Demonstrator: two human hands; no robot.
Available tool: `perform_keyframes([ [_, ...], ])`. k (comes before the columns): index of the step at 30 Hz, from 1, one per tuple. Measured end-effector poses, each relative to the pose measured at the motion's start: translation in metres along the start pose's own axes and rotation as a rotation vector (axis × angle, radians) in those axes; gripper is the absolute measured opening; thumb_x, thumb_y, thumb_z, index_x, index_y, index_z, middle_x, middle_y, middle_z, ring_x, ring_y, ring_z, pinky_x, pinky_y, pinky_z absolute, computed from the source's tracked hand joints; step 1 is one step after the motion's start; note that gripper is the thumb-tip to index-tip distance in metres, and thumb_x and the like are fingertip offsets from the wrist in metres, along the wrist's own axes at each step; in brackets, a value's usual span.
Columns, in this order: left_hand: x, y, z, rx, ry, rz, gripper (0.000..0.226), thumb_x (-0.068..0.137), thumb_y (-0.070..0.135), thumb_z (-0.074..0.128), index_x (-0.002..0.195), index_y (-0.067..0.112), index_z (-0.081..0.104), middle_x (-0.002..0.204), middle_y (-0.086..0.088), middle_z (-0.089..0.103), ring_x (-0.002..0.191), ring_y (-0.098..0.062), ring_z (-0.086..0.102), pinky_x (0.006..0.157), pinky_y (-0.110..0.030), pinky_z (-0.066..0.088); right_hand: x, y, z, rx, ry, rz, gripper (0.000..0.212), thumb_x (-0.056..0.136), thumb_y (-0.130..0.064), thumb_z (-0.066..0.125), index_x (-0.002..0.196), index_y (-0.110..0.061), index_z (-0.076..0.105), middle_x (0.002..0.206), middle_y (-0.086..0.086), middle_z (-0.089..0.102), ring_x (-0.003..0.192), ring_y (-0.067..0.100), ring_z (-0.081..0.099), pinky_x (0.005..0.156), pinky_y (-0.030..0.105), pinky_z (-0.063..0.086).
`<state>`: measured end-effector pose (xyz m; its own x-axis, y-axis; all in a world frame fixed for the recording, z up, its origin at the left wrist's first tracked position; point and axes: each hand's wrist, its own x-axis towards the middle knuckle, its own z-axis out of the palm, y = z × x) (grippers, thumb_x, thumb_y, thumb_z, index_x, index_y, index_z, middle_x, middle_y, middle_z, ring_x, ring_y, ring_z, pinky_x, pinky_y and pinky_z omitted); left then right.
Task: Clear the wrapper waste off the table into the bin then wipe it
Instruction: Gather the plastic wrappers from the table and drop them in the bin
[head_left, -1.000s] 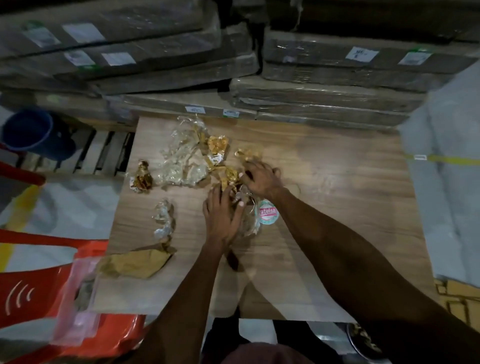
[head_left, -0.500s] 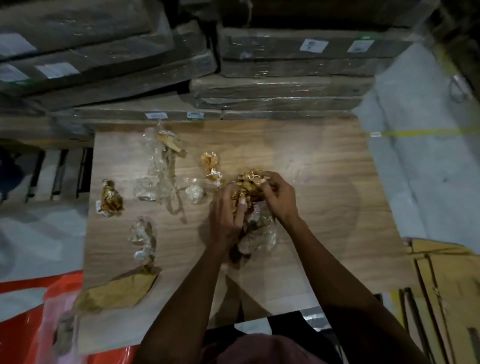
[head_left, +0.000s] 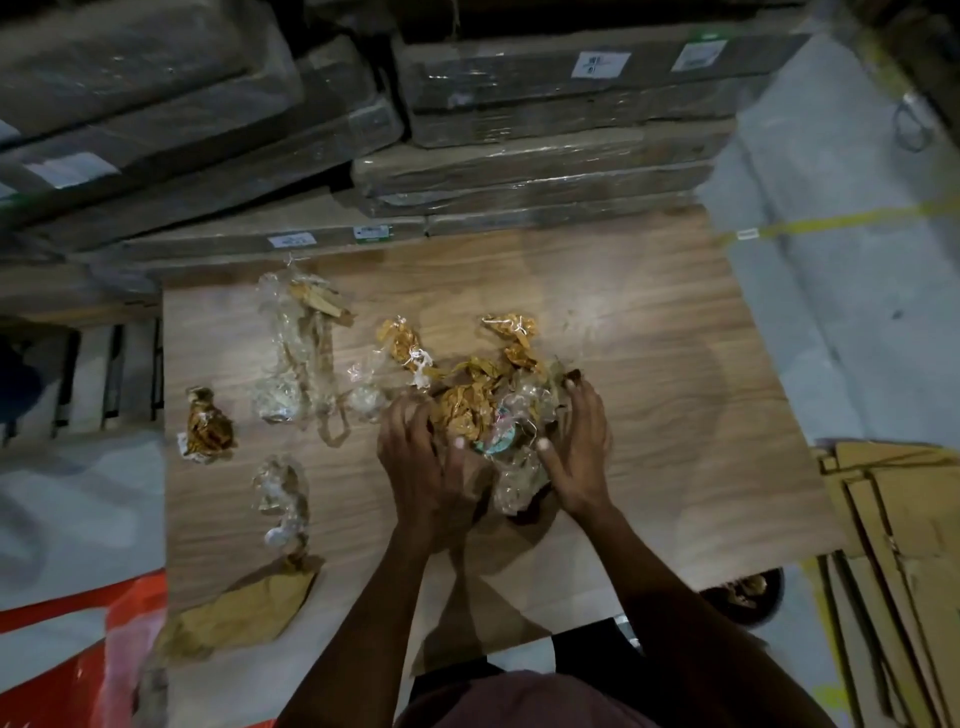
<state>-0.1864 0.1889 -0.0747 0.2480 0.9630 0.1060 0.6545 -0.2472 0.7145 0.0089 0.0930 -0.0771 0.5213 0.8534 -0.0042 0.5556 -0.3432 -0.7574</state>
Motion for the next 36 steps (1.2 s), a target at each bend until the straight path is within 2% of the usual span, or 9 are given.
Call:
perform_keyframes([
  [5, 0.055, 0.004, -0.005, 0.109, -0.031, -0.017, 0.06, 0.097, 0.055, 0.038, 0.146, 0.02, 0.045, 0.162, -0.013, 0.029, 0.152, -0.034, 0.021, 0.121, -0.054, 0.014, -0.013, -0.01, 0.024, -0.202, -0.065, 0.011, 0.111, 0.078, -0.087, 0.046, 0.163, -0.032, 0.001, 0.173, 0.003, -0.012, 0.159, 0.029, -0.013, 0.122, 0.062, -0.002],
  [9, 0.089, -0.009, -0.003, 0.183, -0.137, -0.062, 0.062, 0.098, 0.06, 0.031, 0.148, 0.025, 0.044, 0.165, -0.01, 0.025, 0.154, -0.031, 0.016, 0.123, -0.057, 0.014, 0.009, -0.01, 0.028, -0.254, -0.071, 0.072, 0.111, 0.076, -0.086, 0.048, 0.163, -0.036, 0.0, 0.171, -0.001, -0.019, 0.158, 0.027, -0.018, 0.121, 0.066, 0.0],
  [13, 0.099, -0.012, -0.012, 0.161, -0.177, -0.077, 0.062, 0.096, 0.06, 0.031, 0.147, 0.027, 0.045, 0.161, -0.009, 0.034, 0.148, -0.029, 0.03, 0.118, -0.054, 0.027, 0.032, -0.01, 0.015, -0.258, -0.042, 0.124, 0.105, 0.077, -0.087, 0.044, 0.163, -0.039, 0.007, 0.173, 0.001, -0.013, 0.157, 0.028, -0.018, 0.12, 0.066, -0.002],
  [19, 0.093, -0.002, -0.007, 0.056, -0.271, 0.142, 0.055, 0.097, 0.048, 0.04, 0.139, 0.015, 0.055, 0.141, -0.011, 0.056, 0.131, -0.03, 0.05, 0.107, -0.049, 0.044, 0.011, 0.004, 0.002, -0.182, 0.065, 0.015, 0.1, 0.082, -0.082, 0.043, 0.163, -0.027, 0.022, 0.174, 0.005, 0.0, 0.16, 0.031, -0.007, 0.121, 0.066, 0.004],
  [22, 0.083, 0.007, 0.003, 0.201, -0.227, 0.267, 0.048, 0.101, 0.044, 0.039, 0.133, 0.014, 0.058, 0.137, -0.008, 0.06, 0.132, -0.028, 0.05, 0.111, -0.051, 0.035, -0.012, 0.006, 0.011, -0.216, 0.01, -0.053, 0.103, 0.079, -0.086, 0.039, 0.164, -0.033, 0.01, 0.174, 0.005, -0.003, 0.16, 0.034, -0.004, 0.12, 0.065, 0.005],
  [25, 0.078, 0.014, 0.015, 0.419, -0.224, 0.199, 0.045, 0.104, 0.044, 0.033, 0.132, 0.019, 0.058, 0.137, -0.006, 0.061, 0.135, -0.024, 0.048, 0.119, -0.053, 0.019, -0.022, 0.004, 0.025, -0.273, -0.067, -0.017, 0.105, 0.077, -0.085, 0.044, 0.162, -0.042, 0.001, 0.173, -0.003, -0.013, 0.159, 0.031, -0.01, 0.119, 0.064, 0.005],
  [27, 0.078, 0.014, 0.02, 0.517, -0.209, 0.141, 0.044, 0.104, 0.041, 0.032, 0.127, 0.018, 0.062, 0.135, -0.008, 0.063, 0.135, -0.026, 0.049, 0.12, -0.055, 0.016, -0.018, 0.001, 0.031, -0.291, -0.091, 0.038, 0.104, 0.077, -0.085, 0.046, 0.161, -0.045, 0.001, 0.172, -0.003, -0.017, 0.159, 0.03, -0.014, 0.118, 0.065, 0.005],
  [32, 0.086, 0.026, 0.018, 0.53, -0.238, 0.187, 0.038, 0.081, 0.02, 0.062, 0.118, 0.013, 0.068, 0.153, -0.017, 0.044, 0.15, -0.035, 0.029, 0.122, -0.054, 0.017, 0.007, -0.003, 0.032, -0.26, -0.066, 0.128, 0.085, 0.082, -0.079, 0.048, 0.156, -0.042, 0.029, 0.173, 0.0, -0.012, 0.158, 0.03, -0.013, 0.119, 0.066, 0.006],
  [36, 0.093, 0.029, 0.032, 0.299, -0.309, 0.197, 0.026, 0.084, 0.016, 0.058, 0.109, 0.014, 0.066, 0.162, -0.016, 0.029, 0.155, -0.036, 0.014, 0.125, -0.055, 0.012, 0.026, -0.002, 0.035, -0.224, -0.016, 0.174, 0.067, 0.086, -0.069, 0.049, 0.146, -0.039, 0.042, 0.173, 0.001, -0.007, 0.158, 0.03, -0.012, 0.12, 0.068, 0.007],
])
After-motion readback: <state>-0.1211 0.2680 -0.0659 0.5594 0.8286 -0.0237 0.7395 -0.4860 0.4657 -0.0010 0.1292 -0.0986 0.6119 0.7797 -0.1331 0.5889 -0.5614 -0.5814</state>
